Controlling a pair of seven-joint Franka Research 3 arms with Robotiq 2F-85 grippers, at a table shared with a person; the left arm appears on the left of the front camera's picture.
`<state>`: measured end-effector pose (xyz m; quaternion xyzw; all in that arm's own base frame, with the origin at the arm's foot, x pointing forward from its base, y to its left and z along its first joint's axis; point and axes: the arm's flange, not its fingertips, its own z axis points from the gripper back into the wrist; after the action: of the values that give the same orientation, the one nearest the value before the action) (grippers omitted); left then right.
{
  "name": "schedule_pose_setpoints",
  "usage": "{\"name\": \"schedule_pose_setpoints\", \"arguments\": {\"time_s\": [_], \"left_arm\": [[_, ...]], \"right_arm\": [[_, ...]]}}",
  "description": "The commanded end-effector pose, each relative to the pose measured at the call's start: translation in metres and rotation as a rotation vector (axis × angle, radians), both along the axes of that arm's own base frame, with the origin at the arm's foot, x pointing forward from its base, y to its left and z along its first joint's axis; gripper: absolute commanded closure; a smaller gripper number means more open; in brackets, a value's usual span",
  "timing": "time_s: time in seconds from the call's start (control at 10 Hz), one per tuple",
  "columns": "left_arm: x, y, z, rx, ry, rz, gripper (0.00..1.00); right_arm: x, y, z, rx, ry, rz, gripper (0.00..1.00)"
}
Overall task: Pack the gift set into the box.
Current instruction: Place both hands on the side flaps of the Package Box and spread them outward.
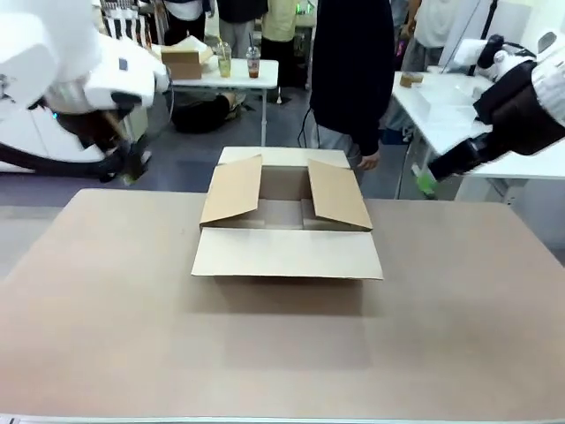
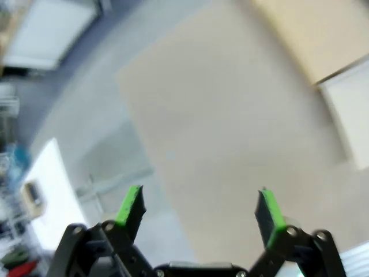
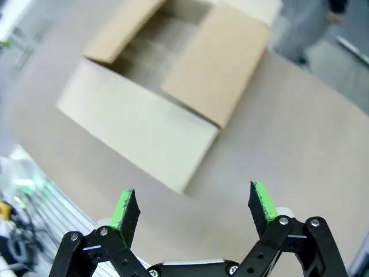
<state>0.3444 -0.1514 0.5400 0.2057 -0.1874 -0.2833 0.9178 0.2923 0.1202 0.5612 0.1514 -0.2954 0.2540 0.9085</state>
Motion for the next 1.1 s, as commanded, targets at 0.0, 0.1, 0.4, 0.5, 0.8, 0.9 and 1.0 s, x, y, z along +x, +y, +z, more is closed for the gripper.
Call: {"name": "schedule_pose_setpoints", "arguments": {"time_s": [0.0, 0.1, 0.4, 0.5, 0.8, 0.9, 1.0], "left_arm": [[0.026, -0.033, 0.016, 0.443, 0.201, 0.208, 0.00], [0.044, -0.048, 0.016, 0.549, 0.300, 0.315, 0.00], [0.016, -0.014, 0.006, 0.289, 0.070, 0.160, 0.00], [0.016, -0.014, 0.006, 0.289, 0.070, 0.160, 0.00], [0.016, -0.014, 0.006, 0.289, 0.070, 0.160, 0.00], [0.020, -0.024, 0.011, 0.290, 0.072, 0.178, 0.00], [0.022, -0.031, 0.020, 0.551, 0.282, 0.213, 0.00]], "right_arm": [[-0.012, -0.035, -0.039, 0.416, -0.052, 0.207, 0.00], [-0.013, -0.045, -0.047, 0.592, -0.064, 0.236, 0.00], [-0.003, -0.038, -0.058, 0.540, 0.015, 0.185, 0.00], [0.001, -0.034, -0.058, 0.492, 0.056, 0.170, 0.00], [0.035, -0.042, -0.013, 0.556, 0.034, 0.162, 0.00], [0.035, -0.042, -0.013, 0.556, 0.034, 0.162, 0.00], [0.035, -0.042, -0.013, 0.556, 0.034, 0.162, 0.00]]}}
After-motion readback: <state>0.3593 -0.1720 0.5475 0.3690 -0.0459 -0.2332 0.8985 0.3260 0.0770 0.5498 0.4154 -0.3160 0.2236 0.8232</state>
